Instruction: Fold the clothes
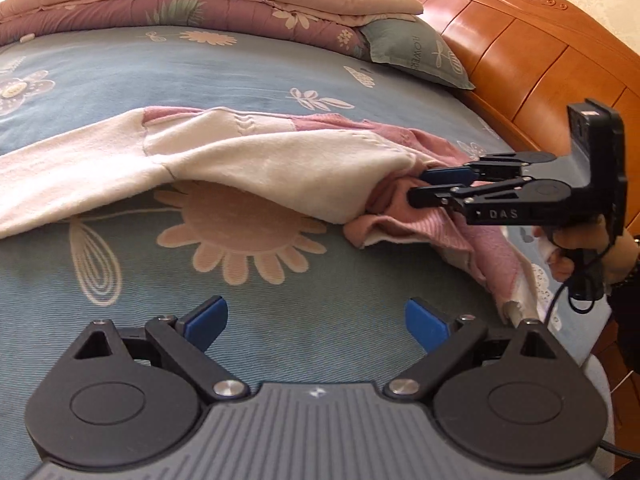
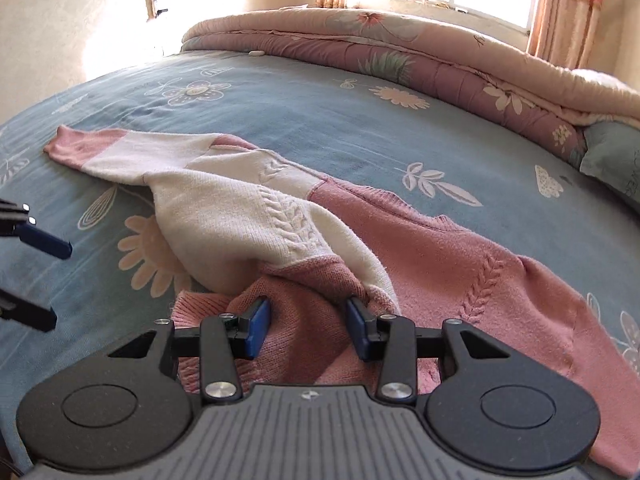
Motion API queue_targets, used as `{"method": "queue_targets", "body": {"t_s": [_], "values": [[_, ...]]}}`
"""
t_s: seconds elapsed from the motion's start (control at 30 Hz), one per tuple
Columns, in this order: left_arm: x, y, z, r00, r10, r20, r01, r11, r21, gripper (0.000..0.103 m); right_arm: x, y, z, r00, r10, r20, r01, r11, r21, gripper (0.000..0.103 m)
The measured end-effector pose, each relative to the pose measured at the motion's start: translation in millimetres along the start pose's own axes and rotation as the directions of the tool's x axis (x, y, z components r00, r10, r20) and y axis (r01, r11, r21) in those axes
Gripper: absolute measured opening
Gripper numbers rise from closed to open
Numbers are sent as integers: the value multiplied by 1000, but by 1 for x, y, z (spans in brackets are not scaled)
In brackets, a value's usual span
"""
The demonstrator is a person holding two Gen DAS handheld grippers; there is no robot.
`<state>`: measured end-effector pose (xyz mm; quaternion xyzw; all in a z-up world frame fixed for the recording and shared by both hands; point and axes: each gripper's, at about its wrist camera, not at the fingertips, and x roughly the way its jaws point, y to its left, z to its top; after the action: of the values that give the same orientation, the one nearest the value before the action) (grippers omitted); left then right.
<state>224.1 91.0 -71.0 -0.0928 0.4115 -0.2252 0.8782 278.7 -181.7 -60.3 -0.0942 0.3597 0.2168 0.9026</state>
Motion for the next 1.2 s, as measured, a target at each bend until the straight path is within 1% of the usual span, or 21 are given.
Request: {"method": "queue_targets", "body": {"t_s": [0.1,0.17,0.23,0.27,0.33,0.37,0.4,0.43,0.5,0.57,0.63,0.67,0.7,0.73,0.77,0.8,0.83,0.93,0.97,1.07,1.2], "values": [[16,3,5,993,-121,-1,120,989,-83,96,5,-25,3,998,69,7,-69,991,115,46],[27,9,7,979,-204,15,204,966,-157,95,3,-30,1,997,80,16,-82,986,145,46],[41,17,6,948,-315,41,313,905,-288,95,0,-32,-2,996,80,23,-83,984,157,47],[48,22,5,928,-367,60,364,863,-350,95,-1,-30,-3,998,66,21,-68,987,146,48],[62,30,4,882,-460,105,453,763,-462,94,-3,-27,-7,999,44,17,-46,991,128,51],[67,30,2,872,-477,114,468,740,-483,94,-4,-25,-8,999,38,15,-39,992,120,51],[70,27,2,875,-472,106,460,747,-480,94,-5,-25,-10,999,40,15,-41,991,126,51],[71,24,2,889,-449,86,434,772,-464,93,-6,-25,-10,999,41,15,-42,991,131,51],[70,16,3,924,-381,38,364,844,-394,93,-12,-24,-10,999,47,17,-49,989,139,53],[62,6,3,955,-296,10,288,919,-271,93,-22,-20,-10,999,46,27,-49,990,135,53],[53,-9,3,979,-202,-10,200,974,-111,93,-34,-13,-13,998,52,39,-56,991,120,59],[48,-17,2,989,-149,-14,149,989,-23,93,-43,-9,-16,998,50,49,-55,993,106,62],[45,-27,0,995,-97,-11,97,993,72,93,-51,-5,-18,998,45,54,-50,994,93,64],[43,-36,-3,999,-51,0,50,985,165,93,-58,-1,-21,997,40,60,-45,996,80,67],[43,-46,-8,1000,-3,20,-3,965,263,93,-66,3,-26,998,32,62,-37,996,77,69],[43,-57,-13,998,44,44,-56,932,357,91,-72,5,-31,998,24,63,-28,996,79,69],[43,-67,-18,994,87,72,-110,888,446,84,-77,5,-37,998,12,59,-17,996,88,70],[48,-95,-34,970,171,171,-241,722,648,71,-91,6,-57,999,-22,45,16,993,115,71],[50,-101,-39,963,184,199,-271,679,682,70,-96,4,-67,999,-40,34,35,990,139,72],[60,-120,-53,935,194,296,-354,523,776,69,-107,-4,-95,998,-70,8,66,970,236,72],[80,-139,-64,909,201,364,-415,400,817,68,-117,-12,-130,995,-97,-19,97,930,354,73]]}}
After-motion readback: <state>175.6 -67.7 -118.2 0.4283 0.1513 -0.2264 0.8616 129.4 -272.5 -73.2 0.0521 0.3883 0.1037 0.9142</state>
